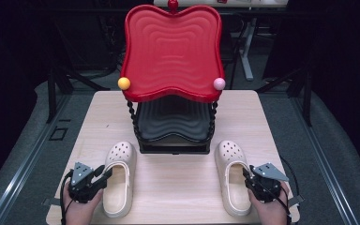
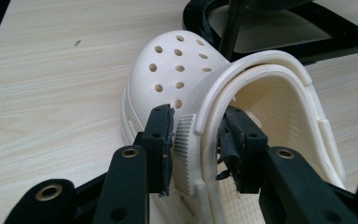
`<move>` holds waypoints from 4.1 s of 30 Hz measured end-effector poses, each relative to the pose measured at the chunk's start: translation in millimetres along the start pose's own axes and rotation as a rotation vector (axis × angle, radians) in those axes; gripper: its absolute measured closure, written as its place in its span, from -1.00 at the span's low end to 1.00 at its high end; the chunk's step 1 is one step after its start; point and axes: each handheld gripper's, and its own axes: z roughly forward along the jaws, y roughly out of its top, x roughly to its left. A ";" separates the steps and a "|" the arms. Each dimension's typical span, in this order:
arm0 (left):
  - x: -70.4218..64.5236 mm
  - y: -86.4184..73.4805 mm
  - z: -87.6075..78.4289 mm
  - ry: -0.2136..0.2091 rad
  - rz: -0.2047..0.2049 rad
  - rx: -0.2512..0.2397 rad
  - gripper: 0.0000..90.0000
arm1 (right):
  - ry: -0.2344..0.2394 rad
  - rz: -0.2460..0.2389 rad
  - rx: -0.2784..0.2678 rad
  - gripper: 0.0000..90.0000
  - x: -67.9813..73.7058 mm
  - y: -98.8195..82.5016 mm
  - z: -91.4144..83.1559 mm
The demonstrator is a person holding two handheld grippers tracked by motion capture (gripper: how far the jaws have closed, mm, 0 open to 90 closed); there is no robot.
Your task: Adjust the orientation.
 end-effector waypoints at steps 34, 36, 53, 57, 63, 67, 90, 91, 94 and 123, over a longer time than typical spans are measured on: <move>-7.6 2.7 -1.0 0.043 0.019 0.005 0.47 | -0.031 -0.006 -0.080 0.50 8.5 8.6 -16.2; -7.5 2.7 -1.0 0.043 0.020 0.005 0.47 | -0.027 -0.004 -0.076 0.48 8.1 9.0 -14.5; -7.4 2.8 -1.0 0.040 0.019 0.004 0.47 | 0.013 0.046 -0.110 0.94 -1.0 14.0 -8.3; -7.0 2.4 -1.0 0.038 0.015 0.003 0.47 | 0.020 0.061 -0.101 0.95 -2.3 14.4 -3.9; -7.5 3.0 -2.8 0.038 0.018 0.002 0.48 | 0.019 0.075 -0.115 0.68 -5.8 12.9 -12.0; -7.5 2.9 -3.1 0.034 0.017 0.001 0.47 | -0.003 0.009 -0.049 0.51 0.3 6.1 -11.8; -11.7 1.7 -3.1 0.062 0.025 0.015 0.46 | -0.064 -0.017 0.043 0.68 6.8 5.9 3.6; -11.9 1.8 -2.9 0.064 0.032 0.015 0.45 | -0.063 -0.016 0.047 0.68 6.5 6.3 3.4; -13.6 1.6 -1.6 0.076 0.042 0.022 0.46 | -0.053 -0.005 0.052 0.69 6.6 7.0 3.2; -11.3 10.5 -9.4 0.048 0.052 0.028 0.69 | -0.042 0.067 0.019 0.71 7.4 10.2 -10.9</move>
